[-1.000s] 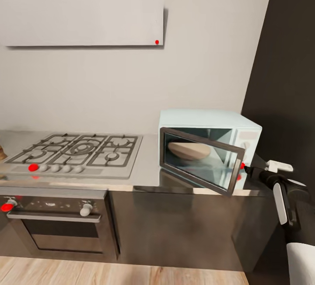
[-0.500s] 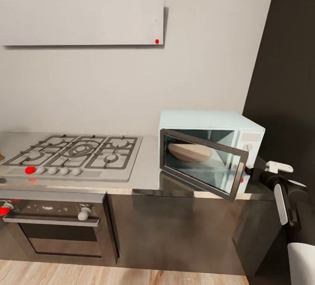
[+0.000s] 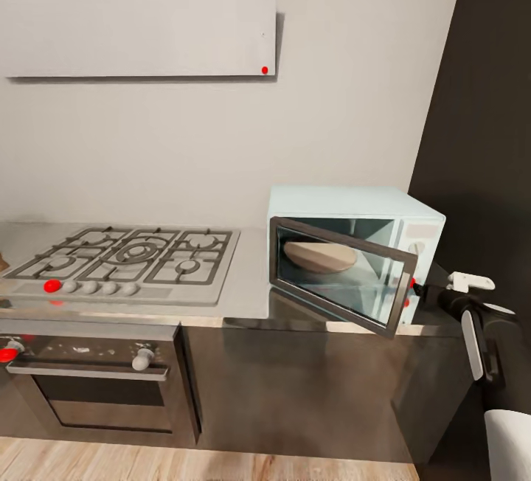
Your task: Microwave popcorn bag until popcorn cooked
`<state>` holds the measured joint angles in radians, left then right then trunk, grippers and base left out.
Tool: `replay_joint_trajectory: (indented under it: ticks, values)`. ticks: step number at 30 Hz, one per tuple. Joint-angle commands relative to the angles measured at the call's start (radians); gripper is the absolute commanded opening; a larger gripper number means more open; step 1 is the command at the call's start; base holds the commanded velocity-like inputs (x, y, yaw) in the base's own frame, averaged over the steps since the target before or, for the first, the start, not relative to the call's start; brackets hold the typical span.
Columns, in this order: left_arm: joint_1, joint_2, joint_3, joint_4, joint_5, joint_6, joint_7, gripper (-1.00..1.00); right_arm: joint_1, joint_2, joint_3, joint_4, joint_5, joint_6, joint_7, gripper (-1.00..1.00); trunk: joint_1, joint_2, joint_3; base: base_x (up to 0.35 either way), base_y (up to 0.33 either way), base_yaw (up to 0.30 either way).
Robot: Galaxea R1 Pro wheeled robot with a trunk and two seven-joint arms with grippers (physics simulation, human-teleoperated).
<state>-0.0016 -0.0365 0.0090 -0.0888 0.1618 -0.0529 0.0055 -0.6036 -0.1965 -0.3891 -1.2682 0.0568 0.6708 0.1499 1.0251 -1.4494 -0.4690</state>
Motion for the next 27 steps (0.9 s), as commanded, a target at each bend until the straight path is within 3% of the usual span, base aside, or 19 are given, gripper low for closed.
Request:
replay_joint_trajectory:
  ticks: [1, 5, 8, 16, 27]
  values:
    - [0.0, 0.0, 0.0, 0.0, 0.007, -0.002, 0.001, 1.0, -0.001, 0.001, -0.001, -0.001, 0.005, 0.004, 0.013, 1.0, 0.0, -0.001, -0.001, -0.012, 0.0, 0.0]
    - [0.0, 0.0, 0.0, 0.0, 0.007, -0.002, 0.001, 1.0, -0.001, 0.008, 0.001, 0.003, -0.001, 0.004, 0.031, 1.0, 0.0, -0.001, -0.001, -0.004, 0.0, 0.0]
    - [-0.001, 0.0, 0.0, 0.0, 0.007, -0.002, 0.001, 1.0, -0.001, 0.006, 0.0, 0.027, 0.007, 0.002, 0.17, 1.0, 0.0, -0.001, -0.001, 0.0, 0.0, 0.0]
    - [0.0, 0.001, -0.003, 0.0, 0.006, -0.002, -0.005, 1.0, -0.001, -0.003, -0.006, 0.038, 0.006, -0.011, 0.316, 1.0, 0.0, -0.001, -0.001, 0.0, 0.0, 0.0]
    - [0.0, 0.0, 0.002, 0.0, 0.007, -0.001, -0.001, 1.0, -0.001, -0.01, -0.008, 0.038, 0.003, -0.019, 0.355, 1.0, 0.0, -0.001, -0.001, -0.214, 0.12, 0.0]
